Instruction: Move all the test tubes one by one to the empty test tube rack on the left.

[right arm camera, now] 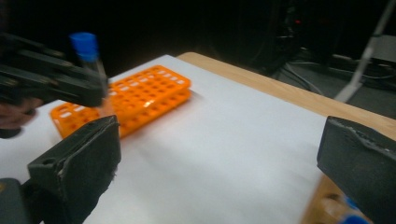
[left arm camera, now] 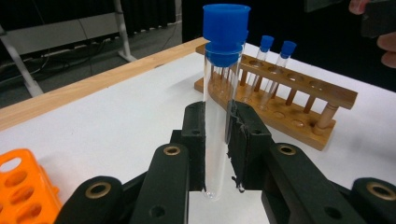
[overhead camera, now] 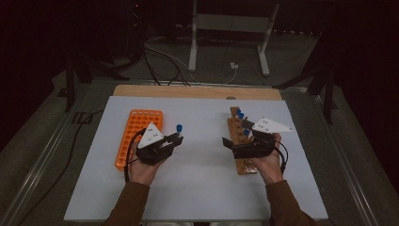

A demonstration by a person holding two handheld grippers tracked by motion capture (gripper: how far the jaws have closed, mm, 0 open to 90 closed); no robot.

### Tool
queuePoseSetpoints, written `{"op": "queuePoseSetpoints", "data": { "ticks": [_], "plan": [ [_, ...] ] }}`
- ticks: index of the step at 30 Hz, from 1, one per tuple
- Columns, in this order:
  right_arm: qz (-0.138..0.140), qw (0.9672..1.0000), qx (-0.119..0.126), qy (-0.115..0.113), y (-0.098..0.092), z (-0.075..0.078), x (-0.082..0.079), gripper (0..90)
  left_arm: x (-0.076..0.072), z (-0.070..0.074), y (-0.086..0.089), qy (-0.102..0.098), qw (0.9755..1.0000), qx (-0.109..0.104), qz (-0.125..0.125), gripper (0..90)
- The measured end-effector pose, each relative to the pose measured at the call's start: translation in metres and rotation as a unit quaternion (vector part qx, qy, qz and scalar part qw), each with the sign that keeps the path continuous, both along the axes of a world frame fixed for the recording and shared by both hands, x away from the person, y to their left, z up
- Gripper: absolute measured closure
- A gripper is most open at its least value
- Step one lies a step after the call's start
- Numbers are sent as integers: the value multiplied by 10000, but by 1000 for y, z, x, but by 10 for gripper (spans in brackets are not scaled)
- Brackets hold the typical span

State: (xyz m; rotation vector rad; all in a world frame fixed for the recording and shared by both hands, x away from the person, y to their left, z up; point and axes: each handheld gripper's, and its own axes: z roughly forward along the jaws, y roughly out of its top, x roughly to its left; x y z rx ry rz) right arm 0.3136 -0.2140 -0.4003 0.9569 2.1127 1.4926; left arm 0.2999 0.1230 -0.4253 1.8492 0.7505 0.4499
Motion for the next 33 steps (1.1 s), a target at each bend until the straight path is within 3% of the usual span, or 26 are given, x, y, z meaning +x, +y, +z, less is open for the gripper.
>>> {"op": "queuePoseSetpoints", "data": {
  "ticks": [18,33],
  "plan": [
    [-555,9984,-32,42,-53,-17,-2,0,-17,-7,42,66,9994,-116,308,780],
    [-727,9973,-7,-25,-72,-25,-14,0,-36,-14,76,58,9980,-102,617,780]
  ]
}}
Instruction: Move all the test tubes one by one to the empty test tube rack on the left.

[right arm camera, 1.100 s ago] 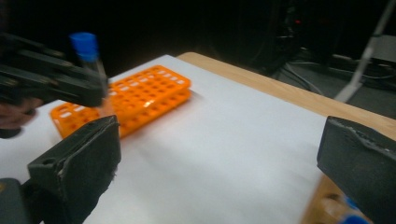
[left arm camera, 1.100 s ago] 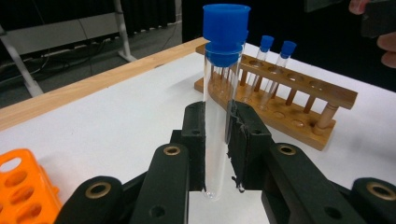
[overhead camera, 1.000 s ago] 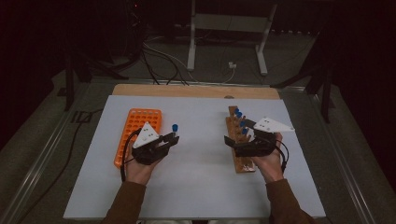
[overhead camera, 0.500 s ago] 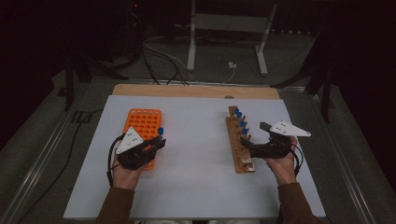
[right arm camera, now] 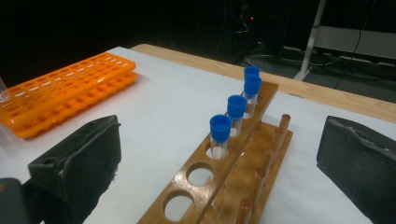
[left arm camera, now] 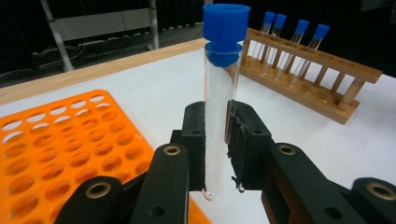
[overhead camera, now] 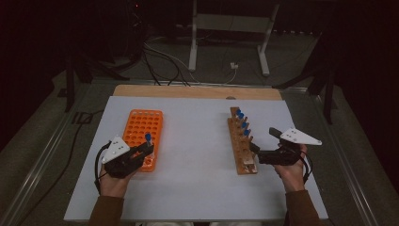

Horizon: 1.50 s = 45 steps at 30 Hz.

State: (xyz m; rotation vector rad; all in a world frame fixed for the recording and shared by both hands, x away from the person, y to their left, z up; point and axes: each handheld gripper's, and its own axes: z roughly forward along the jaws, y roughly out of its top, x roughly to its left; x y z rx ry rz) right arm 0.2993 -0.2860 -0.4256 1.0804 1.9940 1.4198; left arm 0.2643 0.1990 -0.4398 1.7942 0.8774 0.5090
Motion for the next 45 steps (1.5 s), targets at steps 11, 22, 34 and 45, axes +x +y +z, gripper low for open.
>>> {"op": "queuePoseSetpoints", "data": {
  "ticks": [11,22,34,45],
  "plan": [
    [-51,9999,49,79,-6,-12,-3,0,-3,-17,11,186,9996,164,153,780],
    [-37,10000,41,78,-5,-15,-5,0,0,-32,8,346,9980,520,137,779],
    [-13,10000,51,85,-4,-16,-6,4,1,-41,2,595,9942,881,155,780],
    [21,9999,15,102,-2,-17,-6,4,1,-46,-1,756,9910,1093,159,780]
  ]
}}
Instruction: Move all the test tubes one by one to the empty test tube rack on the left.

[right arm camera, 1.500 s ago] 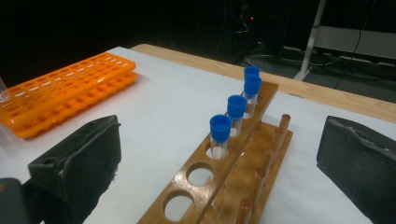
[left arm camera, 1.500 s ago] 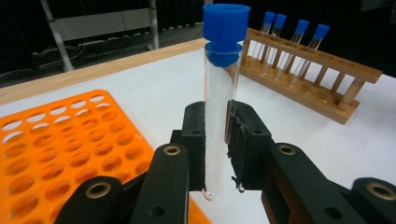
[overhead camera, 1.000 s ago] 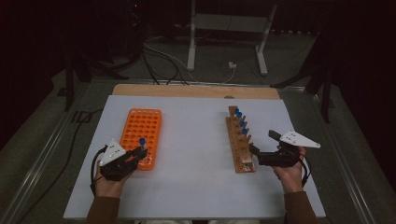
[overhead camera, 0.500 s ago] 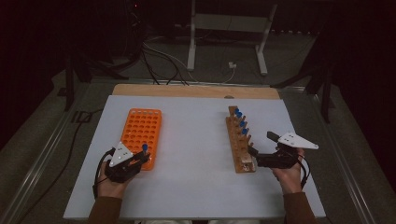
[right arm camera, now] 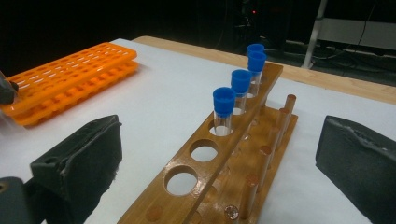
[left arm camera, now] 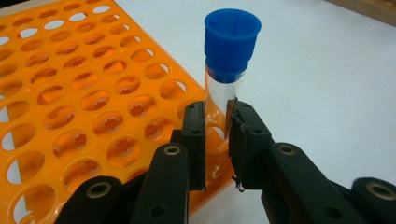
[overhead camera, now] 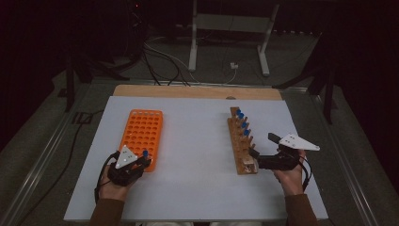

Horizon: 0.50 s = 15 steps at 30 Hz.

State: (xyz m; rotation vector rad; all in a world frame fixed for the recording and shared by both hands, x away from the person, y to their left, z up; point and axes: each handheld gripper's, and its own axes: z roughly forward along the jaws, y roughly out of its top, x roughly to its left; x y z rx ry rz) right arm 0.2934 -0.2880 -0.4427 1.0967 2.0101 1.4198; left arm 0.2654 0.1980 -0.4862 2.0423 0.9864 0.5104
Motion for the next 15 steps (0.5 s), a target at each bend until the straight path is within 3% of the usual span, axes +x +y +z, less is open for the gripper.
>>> {"op": "queuePoseSetpoints", "data": {
  "ticks": [15],
  "plan": [
    [30,10000,-40,34,6,-3,2,4,-1,-2,2,5,9998,-178,51,753]
  ]
}}
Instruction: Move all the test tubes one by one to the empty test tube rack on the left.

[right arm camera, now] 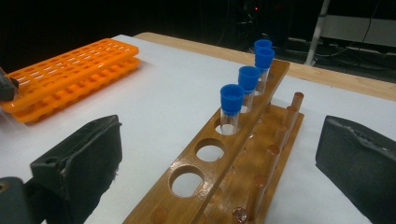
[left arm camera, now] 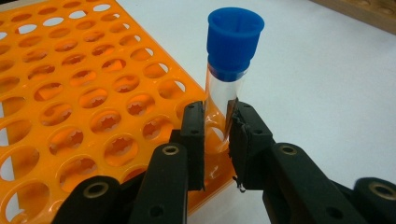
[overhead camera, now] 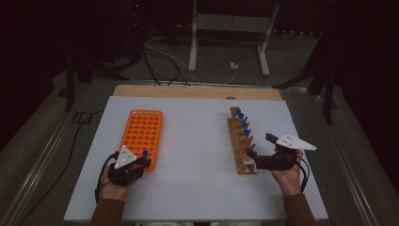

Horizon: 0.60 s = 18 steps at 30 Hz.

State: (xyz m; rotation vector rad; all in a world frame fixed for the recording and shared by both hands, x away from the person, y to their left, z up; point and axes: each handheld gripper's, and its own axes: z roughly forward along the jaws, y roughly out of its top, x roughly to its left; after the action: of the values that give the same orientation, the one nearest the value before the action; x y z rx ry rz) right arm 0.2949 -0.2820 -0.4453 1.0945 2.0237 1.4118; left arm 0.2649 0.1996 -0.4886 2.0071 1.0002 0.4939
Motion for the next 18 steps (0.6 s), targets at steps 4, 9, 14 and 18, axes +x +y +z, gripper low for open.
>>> {"op": "queuePoseSetpoints", "data": {
  "ticks": [4,9,14,18],
  "plan": [
    [-2,10000,-23,1,1,1,0,4,-1,2,6,-50,9998,-193,-10,670],
    [-28,10000,-27,8,0,2,3,4,-4,8,16,-230,9974,-674,86,517],
    [-41,10000,-19,40,-2,1,7,23,-5,12,24,-424,9925,-1141,145,446],
    [-83,9999,-24,107,-1,-1,14,34,-6,15,29,-551,9894,-1281,394,276]
  ]
}}
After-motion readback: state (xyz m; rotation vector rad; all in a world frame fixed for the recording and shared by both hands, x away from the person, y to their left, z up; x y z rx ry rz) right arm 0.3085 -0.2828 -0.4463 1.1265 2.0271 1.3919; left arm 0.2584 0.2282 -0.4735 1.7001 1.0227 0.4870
